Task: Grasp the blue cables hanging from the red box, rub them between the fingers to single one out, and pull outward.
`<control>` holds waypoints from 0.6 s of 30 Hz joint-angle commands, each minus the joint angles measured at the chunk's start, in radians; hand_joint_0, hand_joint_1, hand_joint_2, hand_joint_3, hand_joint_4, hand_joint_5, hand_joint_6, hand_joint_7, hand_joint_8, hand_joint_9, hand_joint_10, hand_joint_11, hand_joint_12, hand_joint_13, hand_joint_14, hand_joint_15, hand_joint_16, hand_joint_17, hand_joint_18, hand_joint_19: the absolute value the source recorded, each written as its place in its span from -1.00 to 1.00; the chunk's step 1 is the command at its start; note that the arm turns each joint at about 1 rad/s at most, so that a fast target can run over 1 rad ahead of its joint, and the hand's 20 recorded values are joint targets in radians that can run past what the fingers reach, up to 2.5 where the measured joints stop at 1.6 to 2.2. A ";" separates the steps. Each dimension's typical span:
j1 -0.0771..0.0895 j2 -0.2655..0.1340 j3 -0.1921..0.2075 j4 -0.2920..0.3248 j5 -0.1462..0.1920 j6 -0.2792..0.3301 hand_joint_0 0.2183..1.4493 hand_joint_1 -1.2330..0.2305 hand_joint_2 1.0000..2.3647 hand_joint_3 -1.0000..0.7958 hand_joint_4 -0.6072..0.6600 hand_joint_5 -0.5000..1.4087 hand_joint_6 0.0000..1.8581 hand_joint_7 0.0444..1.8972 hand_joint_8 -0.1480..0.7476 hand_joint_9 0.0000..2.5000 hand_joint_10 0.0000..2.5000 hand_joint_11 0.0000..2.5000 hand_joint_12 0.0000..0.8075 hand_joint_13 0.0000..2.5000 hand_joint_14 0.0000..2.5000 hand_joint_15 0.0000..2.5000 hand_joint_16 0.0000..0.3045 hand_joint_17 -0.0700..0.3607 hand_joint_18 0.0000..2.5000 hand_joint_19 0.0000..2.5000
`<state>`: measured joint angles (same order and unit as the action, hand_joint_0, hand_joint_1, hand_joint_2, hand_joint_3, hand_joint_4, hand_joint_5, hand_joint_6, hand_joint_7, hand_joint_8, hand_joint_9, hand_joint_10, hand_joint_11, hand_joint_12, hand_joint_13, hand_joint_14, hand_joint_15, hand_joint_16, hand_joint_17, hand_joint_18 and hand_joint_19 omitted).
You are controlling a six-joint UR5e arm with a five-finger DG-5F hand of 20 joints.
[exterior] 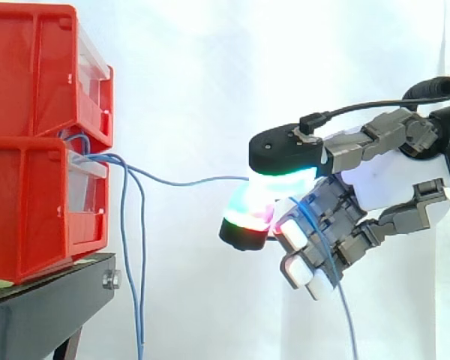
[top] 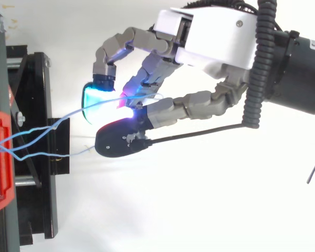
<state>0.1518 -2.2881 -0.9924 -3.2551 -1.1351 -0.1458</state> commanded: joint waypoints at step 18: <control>0.000 0.001 0.000 0.000 0.000 0.000 -0.38 -0.06 -0.98 -0.22 0.12 -0.62 -0.11 -0.06 -0.01 -0.11 -0.98 -0.41 -0.07 -0.19 -0.98 -0.51 -0.68 -0.17 -0.28 -0.47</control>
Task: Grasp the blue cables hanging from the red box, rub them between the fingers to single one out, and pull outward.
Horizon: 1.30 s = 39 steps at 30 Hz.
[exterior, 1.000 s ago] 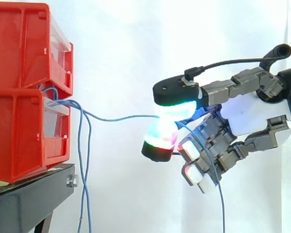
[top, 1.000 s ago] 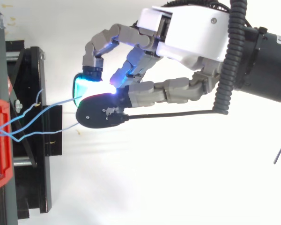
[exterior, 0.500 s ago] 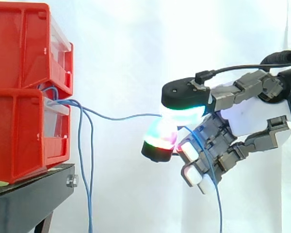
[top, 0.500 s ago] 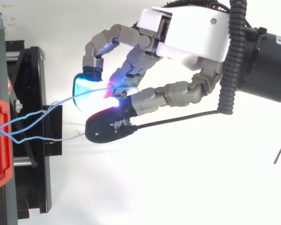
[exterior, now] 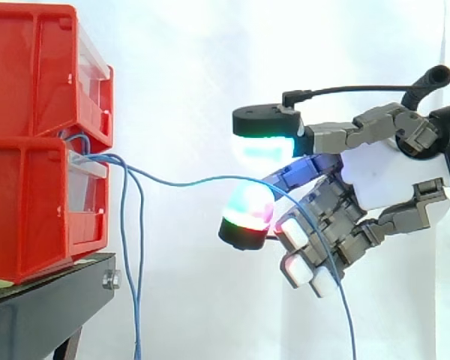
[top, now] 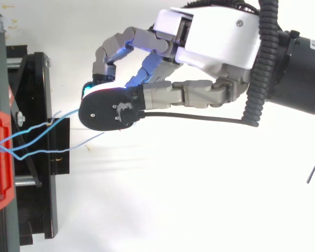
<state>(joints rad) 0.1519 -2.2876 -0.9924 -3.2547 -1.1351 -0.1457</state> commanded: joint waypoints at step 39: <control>-0.002 0.000 0.012 -0.004 0.000 0.000 -0.33 -0.42 -0.97 0.12 -0.05 -0.64 -0.01 0.13 0.02 -0.14 -0.98 -0.41 -0.04 -0.22 -0.98 -0.52 -0.64 -0.10 -0.31 -0.55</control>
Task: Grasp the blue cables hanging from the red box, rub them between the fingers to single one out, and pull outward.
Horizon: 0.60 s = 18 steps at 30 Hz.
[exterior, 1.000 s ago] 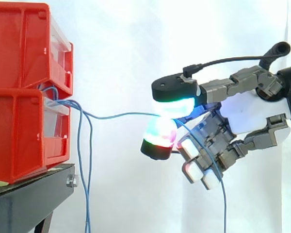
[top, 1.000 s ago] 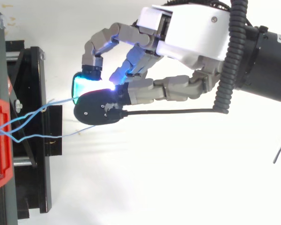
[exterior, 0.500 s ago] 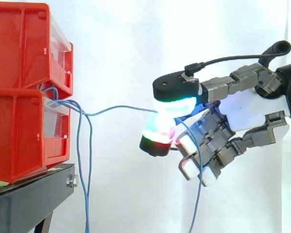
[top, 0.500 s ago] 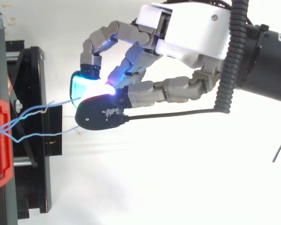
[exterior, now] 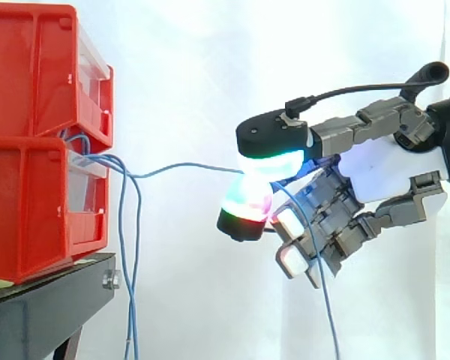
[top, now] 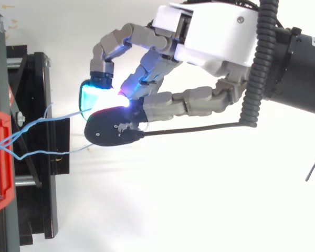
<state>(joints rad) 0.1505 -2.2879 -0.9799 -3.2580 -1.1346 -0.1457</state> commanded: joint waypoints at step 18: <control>0.004 -0.001 -0.023 0.000 0.002 -0.002 -0.33 -0.39 -0.98 0.17 -0.04 -0.62 -0.01 0.15 0.08 -0.10 -0.98 -0.42 0.02 -0.19 -0.98 -0.53 -0.61 -0.05 -0.28 -0.55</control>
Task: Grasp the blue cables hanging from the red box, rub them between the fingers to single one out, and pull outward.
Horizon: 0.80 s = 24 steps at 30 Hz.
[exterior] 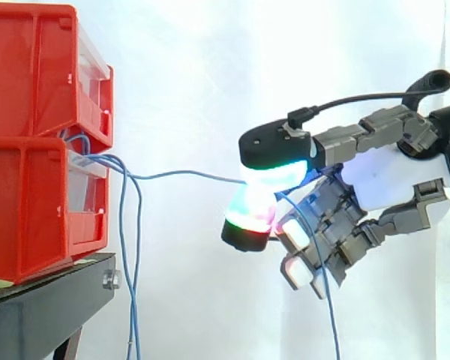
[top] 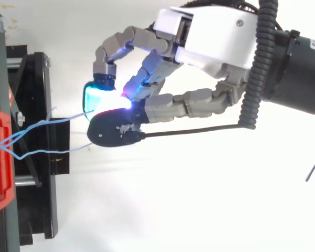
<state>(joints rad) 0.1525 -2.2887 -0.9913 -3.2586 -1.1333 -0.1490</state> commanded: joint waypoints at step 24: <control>0.013 0.000 -0.138 0.203 0.003 0.011 -0.33 -0.39 -0.99 0.17 -0.02 -0.62 -0.01 0.16 0.09 -0.09 -0.99 -0.43 0.04 -0.19 -0.98 -0.53 -0.59 -0.03 -0.27 -0.56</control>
<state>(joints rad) 0.1653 -2.2888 -1.1279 -3.0573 -1.1305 -0.1354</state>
